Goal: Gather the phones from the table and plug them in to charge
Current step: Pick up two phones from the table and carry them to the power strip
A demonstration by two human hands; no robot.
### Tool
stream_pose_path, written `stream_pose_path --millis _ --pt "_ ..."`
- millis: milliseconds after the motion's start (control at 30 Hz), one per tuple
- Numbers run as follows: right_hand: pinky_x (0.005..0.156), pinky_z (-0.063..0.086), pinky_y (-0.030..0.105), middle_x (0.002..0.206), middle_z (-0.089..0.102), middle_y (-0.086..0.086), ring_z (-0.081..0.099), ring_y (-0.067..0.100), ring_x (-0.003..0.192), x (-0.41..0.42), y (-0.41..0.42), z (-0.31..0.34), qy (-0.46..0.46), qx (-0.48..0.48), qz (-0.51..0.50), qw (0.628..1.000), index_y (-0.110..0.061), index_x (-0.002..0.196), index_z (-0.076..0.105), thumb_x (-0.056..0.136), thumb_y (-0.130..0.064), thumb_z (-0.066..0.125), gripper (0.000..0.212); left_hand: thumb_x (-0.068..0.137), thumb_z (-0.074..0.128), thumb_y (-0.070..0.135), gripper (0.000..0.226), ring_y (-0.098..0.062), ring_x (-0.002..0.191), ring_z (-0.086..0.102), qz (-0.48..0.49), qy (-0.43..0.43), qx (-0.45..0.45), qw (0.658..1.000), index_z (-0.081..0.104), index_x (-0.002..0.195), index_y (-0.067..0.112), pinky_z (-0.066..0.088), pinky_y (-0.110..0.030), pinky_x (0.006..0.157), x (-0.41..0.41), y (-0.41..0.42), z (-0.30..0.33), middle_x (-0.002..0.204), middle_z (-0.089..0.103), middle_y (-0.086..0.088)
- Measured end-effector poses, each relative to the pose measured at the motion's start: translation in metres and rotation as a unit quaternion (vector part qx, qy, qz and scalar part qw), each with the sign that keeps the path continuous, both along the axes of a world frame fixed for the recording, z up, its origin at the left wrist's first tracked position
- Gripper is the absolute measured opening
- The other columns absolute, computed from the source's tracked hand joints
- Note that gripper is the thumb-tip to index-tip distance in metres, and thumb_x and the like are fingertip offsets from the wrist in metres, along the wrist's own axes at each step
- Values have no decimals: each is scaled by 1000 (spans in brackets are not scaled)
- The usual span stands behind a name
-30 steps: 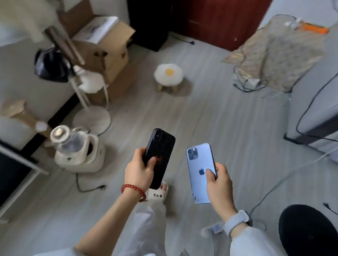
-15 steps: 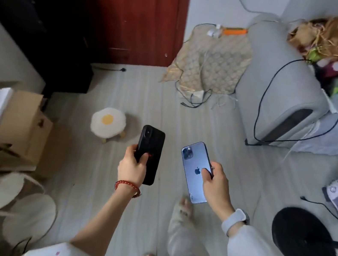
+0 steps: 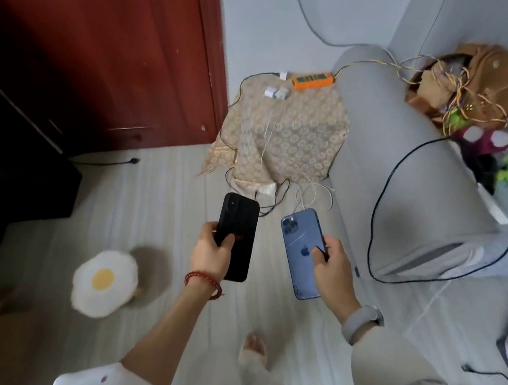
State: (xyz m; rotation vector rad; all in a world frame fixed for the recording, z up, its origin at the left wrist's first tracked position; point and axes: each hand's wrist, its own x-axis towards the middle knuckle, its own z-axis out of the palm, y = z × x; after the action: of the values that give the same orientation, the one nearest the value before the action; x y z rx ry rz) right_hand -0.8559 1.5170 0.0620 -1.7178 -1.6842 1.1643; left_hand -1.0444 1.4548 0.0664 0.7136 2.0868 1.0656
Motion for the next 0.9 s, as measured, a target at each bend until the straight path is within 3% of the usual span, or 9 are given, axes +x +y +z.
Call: stream_pose_path --millis 100,300,533,733,900 --pt "72 43 36 97 57 9 56 31 87 -11 70 1 5 -18 -9 1000 -4 112 48 91 -13 46 23 86 53 14 24 -29 90 58 5 -28 -8 1000 46 108 7 48 -36 79 -12 71 -3 102 60 -13" --pt "66 39 29 95 55 6 51 25 82 -29 206 -10 2 -30 -27 999 -6 113 47 92 -16 46 23 86 53 16 24 -24 80 55 -6 -29 -37 999 46 108 8 44 -32 69 -36 209 -22 95 57 -7" --pt "69 36 31 93 53 3 50 24 81 -63 417 -27 -26 -27 -25 999 -11 107 46 91 -17 46 17 85 54 17 29 -26 84 56 -13 -63 -40 997 47 109 5 49 -35 74 -69 420 -44 98 59 -11" --pt "68 38 33 94 55 3 51 25 80 -72 529 -38 -75 -70 -10 995 -12 112 43 92 -18 43 20 84 55 14 29 -27 87 58 9 -115 -86 990 47 110 4 49 -36 75 -78 537 -63 108 61 -16" --pt "82 48 46 111 59 13 56 35 93 -86 629 -76 -97 -127 -1 987 -11 116 39 93 -14 38 24 83 53 9 25 -27 87 58 38 -140 -132 981 47 108 7 49 -36 75 -85 625 -108 107 62 -16"
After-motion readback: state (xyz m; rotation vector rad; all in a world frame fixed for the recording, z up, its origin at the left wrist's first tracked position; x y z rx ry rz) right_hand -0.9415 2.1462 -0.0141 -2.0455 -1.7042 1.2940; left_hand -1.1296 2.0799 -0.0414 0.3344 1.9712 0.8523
